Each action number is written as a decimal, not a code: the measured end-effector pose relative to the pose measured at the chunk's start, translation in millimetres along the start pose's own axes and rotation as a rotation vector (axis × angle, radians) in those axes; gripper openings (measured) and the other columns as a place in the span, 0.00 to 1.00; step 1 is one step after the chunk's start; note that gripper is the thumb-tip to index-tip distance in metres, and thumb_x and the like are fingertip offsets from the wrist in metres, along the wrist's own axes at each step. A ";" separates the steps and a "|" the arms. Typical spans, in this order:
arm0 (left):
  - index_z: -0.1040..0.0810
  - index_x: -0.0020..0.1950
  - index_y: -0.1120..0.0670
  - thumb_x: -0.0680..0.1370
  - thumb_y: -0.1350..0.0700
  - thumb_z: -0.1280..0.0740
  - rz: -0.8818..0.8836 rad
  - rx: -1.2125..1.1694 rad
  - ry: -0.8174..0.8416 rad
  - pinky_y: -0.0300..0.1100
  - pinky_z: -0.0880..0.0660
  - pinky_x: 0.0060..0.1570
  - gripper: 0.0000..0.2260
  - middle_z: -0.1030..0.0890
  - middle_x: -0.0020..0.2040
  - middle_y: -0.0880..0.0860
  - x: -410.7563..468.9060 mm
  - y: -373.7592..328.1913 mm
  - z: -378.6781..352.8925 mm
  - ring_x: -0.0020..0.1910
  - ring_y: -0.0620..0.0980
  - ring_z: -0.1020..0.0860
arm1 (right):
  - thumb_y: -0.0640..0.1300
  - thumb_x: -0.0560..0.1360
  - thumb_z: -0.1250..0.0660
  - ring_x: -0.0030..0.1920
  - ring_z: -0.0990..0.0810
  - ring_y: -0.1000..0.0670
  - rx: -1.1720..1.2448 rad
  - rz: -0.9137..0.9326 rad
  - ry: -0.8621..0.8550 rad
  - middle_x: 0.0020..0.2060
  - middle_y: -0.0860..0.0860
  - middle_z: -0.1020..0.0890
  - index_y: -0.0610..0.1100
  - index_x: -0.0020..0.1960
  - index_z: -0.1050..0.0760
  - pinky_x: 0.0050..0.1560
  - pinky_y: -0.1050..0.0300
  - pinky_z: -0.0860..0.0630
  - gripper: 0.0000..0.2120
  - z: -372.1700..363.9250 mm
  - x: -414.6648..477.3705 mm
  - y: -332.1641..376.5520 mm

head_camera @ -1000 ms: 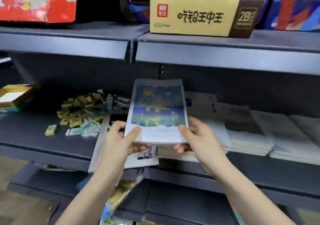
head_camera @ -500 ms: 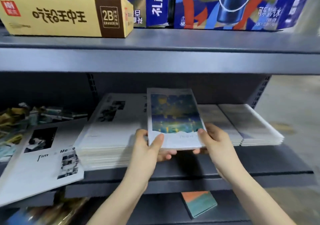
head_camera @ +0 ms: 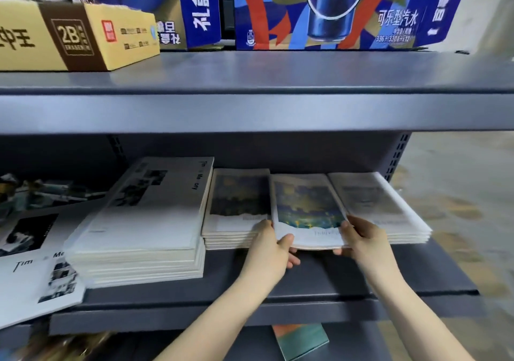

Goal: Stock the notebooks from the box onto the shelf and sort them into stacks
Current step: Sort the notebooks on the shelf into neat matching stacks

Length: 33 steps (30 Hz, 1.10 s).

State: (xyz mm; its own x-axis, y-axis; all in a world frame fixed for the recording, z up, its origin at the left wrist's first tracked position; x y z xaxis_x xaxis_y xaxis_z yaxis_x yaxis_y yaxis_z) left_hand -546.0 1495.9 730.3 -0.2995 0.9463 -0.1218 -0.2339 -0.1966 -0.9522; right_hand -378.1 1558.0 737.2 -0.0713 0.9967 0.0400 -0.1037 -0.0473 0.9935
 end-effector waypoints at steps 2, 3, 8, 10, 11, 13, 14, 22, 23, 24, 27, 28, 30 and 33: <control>0.38 0.68 0.59 0.80 0.60 0.42 -0.005 0.014 -0.019 0.38 0.25 0.31 0.16 0.22 0.38 0.52 2.1 -1.2 -8.2 0.30 0.48 0.22 | 0.37 0.79 0.40 0.32 0.21 0.55 -0.079 0.022 -0.003 0.38 0.45 0.21 0.38 0.47 0.23 0.30 0.60 0.21 0.07 7.3 6.2 -2.1; 0.39 0.70 0.58 0.81 0.60 0.42 -0.010 0.017 -0.026 0.39 0.25 0.32 0.18 0.22 0.40 0.53 2.5 -2.0 -11.9 0.31 0.49 0.21 | 0.39 0.79 0.39 0.31 0.21 0.57 -0.157 0.044 0.003 0.37 0.46 0.22 0.39 0.47 0.24 0.33 0.57 0.21 0.06 10.6 9.4 -1.8; 0.45 0.74 0.50 0.82 0.61 0.45 0.048 -0.071 -0.073 0.33 0.24 0.32 0.22 0.23 0.50 0.59 3.5 -1.1 -25.9 0.35 0.52 0.23 | 0.45 0.74 0.33 0.37 0.26 0.44 -0.546 0.181 0.033 0.31 0.47 0.28 0.37 0.42 0.30 0.34 0.56 0.34 0.12 17.8 20.9 9.4; 0.44 0.74 0.48 0.82 0.60 0.46 0.065 -0.090 -0.109 0.30 0.26 0.28 0.21 0.23 0.51 0.60 3.4 -1.2 -29.5 0.33 0.50 0.24 | 0.45 0.73 0.30 0.45 0.23 0.41 -0.611 0.197 0.076 0.38 0.45 0.21 0.38 0.49 0.26 0.36 0.61 0.34 0.11 16.0 23.9 13.2; 0.44 0.74 0.49 0.82 0.61 0.45 0.055 -0.059 -0.126 0.30 0.26 0.28 0.21 0.23 0.53 0.61 3.3 -1.6 -30.1 0.34 0.50 0.24 | 0.47 0.73 0.29 0.52 0.22 0.41 -0.648 0.195 0.107 0.46 0.44 0.19 0.40 0.55 0.26 0.40 0.61 0.33 0.15 14.4 26.1 12.1; 0.43 0.74 0.50 0.81 0.61 0.44 0.027 0.007 -0.178 0.30 0.27 0.26 0.22 0.22 0.54 0.62 3.6 -2.6 -30.2 0.34 0.49 0.24 | 0.50 0.71 0.28 0.63 0.27 0.41 -0.744 0.194 0.156 0.60 0.44 0.22 0.42 0.68 0.31 0.53 0.57 0.32 0.28 14.0 32.6 5.5; 0.43 0.74 0.50 0.81 0.61 0.43 0.020 0.041 -0.201 0.30 0.27 0.24 0.22 0.22 0.53 0.62 4.4 -2.0 -29.7 0.32 0.48 0.24 | 0.53 0.70 0.28 0.65 0.30 0.42 -0.794 0.214 0.174 0.64 0.45 0.24 0.42 0.71 0.34 0.58 0.55 0.33 0.33 13.6 35.2 2.2; 0.47 0.75 0.49 0.77 0.51 0.34 0.036 0.426 -0.166 0.41 0.21 0.29 0.31 0.20 0.38 0.50 10.0 -3.4 -28.7 0.27 0.49 0.23 | 0.57 0.70 0.30 0.66 0.35 0.43 -0.960 0.342 0.190 0.66 0.48 0.27 0.45 0.69 0.32 0.64 0.54 0.36 0.32 12.5 42.0 -8.2; 0.47 0.75 0.49 0.78 0.51 0.35 0.042 0.478 -0.173 0.42 0.20 0.31 0.31 0.20 0.39 0.49 10.8 -3.9 -27.0 0.28 0.49 0.23 | 0.58 0.70 0.30 0.65 0.35 0.42 -0.976 0.354 0.202 0.66 0.49 0.27 0.45 0.69 0.32 0.64 0.54 0.37 0.32 13.1 41.9 -8.4; 0.47 0.75 0.50 0.78 0.52 0.36 0.038 0.540 -0.186 0.44 0.20 0.34 0.30 0.19 0.43 0.49 11.8 -4.8 -25.0 0.30 0.49 0.22 | 0.58 0.70 0.30 0.65 0.36 0.42 -0.996 0.366 0.218 0.67 0.49 0.28 0.46 0.69 0.33 0.63 0.54 0.37 0.33 13.6 41.8 -8.2; 0.46 0.76 0.51 0.81 0.53 0.43 0.028 0.578 -0.205 0.50 0.20 0.47 0.24 0.18 0.54 0.53 10.3 -5.7 -21.4 0.46 0.56 0.18 | 0.57 0.70 0.30 0.65 0.36 0.42 -1.053 0.403 0.247 0.67 0.49 0.28 0.47 0.70 0.34 0.64 0.53 0.37 0.32 14.6 44.3 -7.0; 0.41 0.74 0.54 0.81 0.51 0.45 0.040 0.491 -0.198 0.52 0.22 0.50 0.22 0.18 0.54 0.57 8.2 -5.7 -20.7 0.49 0.60 0.19 | 0.57 0.70 0.30 0.65 0.36 0.42 -1.059 0.405 0.251 0.67 0.49 0.28 0.47 0.70 0.34 0.64 0.54 0.37 0.32 14.5 45.3 -6.0; 0.31 0.69 0.57 0.80 0.43 0.49 0.052 0.392 -0.223 0.59 0.24 0.53 0.25 0.19 0.53 0.64 6.3 -5.9 -20.1 0.50 0.66 0.21 | 0.56 0.70 0.29 0.65 0.35 0.42 -1.063 0.401 0.257 0.66 0.48 0.27 0.46 0.69 0.33 0.64 0.54 0.37 0.32 13.8 47.5 -4.1; 0.39 0.74 0.53 0.81 0.50 0.45 0.045 0.547 -0.217 0.55 0.22 0.50 0.21 0.18 0.55 0.55 6.7 -6.6 -21.7 0.49 0.61 0.20 | 0.55 0.69 0.28 0.64 0.35 0.42 -1.034 0.394 0.267 0.65 0.48 0.27 0.47 0.69 0.32 0.63 0.54 0.36 0.31 13.3 48.3 -3.1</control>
State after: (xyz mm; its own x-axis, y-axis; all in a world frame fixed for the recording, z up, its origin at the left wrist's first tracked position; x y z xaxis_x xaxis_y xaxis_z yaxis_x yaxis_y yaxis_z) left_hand -526.4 1509.1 729.7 -0.4894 0.8710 -0.0438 -0.6423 -0.3939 -0.6575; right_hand -368.0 1607.2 737.4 -0.4763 0.8600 0.1831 -0.7868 -0.5098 0.3478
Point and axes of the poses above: each hand's wrist, its own x-axis towards the middle knuckle, its own z-axis out of the back of the hand, y = z × x, the point moved 5 cm from there along x, towards the middle knuckle
